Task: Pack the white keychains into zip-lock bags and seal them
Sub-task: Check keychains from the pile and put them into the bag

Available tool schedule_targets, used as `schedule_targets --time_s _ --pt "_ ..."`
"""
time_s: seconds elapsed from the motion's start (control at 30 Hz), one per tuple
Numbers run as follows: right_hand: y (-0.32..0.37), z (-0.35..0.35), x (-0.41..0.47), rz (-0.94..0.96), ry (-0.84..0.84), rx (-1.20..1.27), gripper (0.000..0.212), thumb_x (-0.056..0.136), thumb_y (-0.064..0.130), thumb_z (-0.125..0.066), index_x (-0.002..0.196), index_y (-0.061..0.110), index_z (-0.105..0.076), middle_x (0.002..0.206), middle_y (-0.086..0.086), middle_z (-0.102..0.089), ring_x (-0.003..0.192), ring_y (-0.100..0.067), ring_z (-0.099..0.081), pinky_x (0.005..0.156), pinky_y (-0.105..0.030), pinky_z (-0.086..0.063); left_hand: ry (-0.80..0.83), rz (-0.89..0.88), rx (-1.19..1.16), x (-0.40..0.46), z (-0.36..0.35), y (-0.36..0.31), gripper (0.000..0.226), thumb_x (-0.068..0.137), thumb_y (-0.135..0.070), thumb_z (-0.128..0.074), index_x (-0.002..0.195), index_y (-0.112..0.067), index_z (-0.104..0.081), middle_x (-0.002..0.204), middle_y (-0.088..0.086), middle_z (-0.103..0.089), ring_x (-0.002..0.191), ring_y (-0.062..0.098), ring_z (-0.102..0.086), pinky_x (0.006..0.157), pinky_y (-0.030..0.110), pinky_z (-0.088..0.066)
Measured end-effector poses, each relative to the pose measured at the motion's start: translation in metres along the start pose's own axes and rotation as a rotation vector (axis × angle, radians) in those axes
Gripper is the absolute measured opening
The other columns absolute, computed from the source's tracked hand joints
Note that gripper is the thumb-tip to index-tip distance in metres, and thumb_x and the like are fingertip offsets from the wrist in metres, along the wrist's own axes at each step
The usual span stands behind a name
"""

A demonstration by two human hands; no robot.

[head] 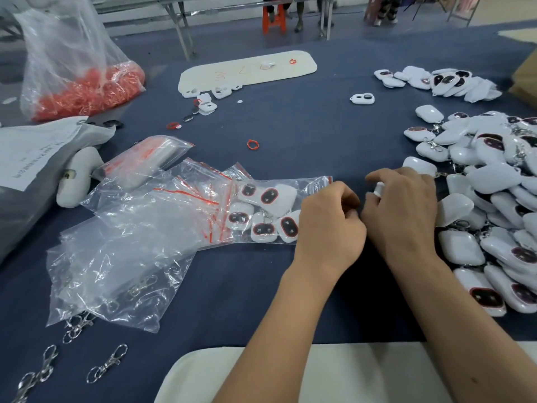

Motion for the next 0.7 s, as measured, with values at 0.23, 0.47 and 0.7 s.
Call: schedule_targets --time_s 0.23,0.47,0.7 --pt "0.013 0.016 -0.004 0.069 -0.162 0.577 0.019 0.108 0.018 -0.053 0.115 0.012 -0.070 0.082 0.009 -0.068 0.073 -0.008 -0.063 0.075 -0.023 -0.050 -0.112 0.128 -0.046 0.003 0.018 0.014 0.015 0.095 -0.004 -0.053 0.104 -0.012 -0.063 0.098 0.000 -0.068 0.093 0.021 -0.066 0.088 0.037 -0.054" --pt "0.015 -0.011 -0.001 0.036 0.089 0.722 0.019 0.107 0.020 -0.056 0.102 0.019 -0.074 0.090 0.007 -0.076 0.084 -0.005 -0.071 0.076 -0.021 -0.054 -0.146 0.090 -0.134 0.001 0.021 0.003 0.008 0.103 -0.019 -0.054 0.103 -0.017 -0.061 0.096 -0.007 -0.067 0.093 0.012 -0.063 0.088 0.037 -0.054" --pt "0.018 -0.035 -0.007 -0.109 0.365 1.225 0.021 0.103 0.015 -0.066 0.122 0.020 -0.071 0.101 -0.017 -0.078 0.084 -0.033 -0.075 0.071 -0.041 -0.063 -0.268 0.078 -0.168 0.002 0.039 0.006 0.006 0.099 -0.024 -0.062 0.096 -0.019 -0.065 0.085 -0.010 -0.067 0.084 0.003 -0.062 0.075 0.020 -0.049"
Point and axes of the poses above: each hand's wrist, its own x-axis towards the middle knuckle, its own z-axis out of the back of the hand, y = z × x, the point moved 10 cm from there along x, towards the middle knuckle
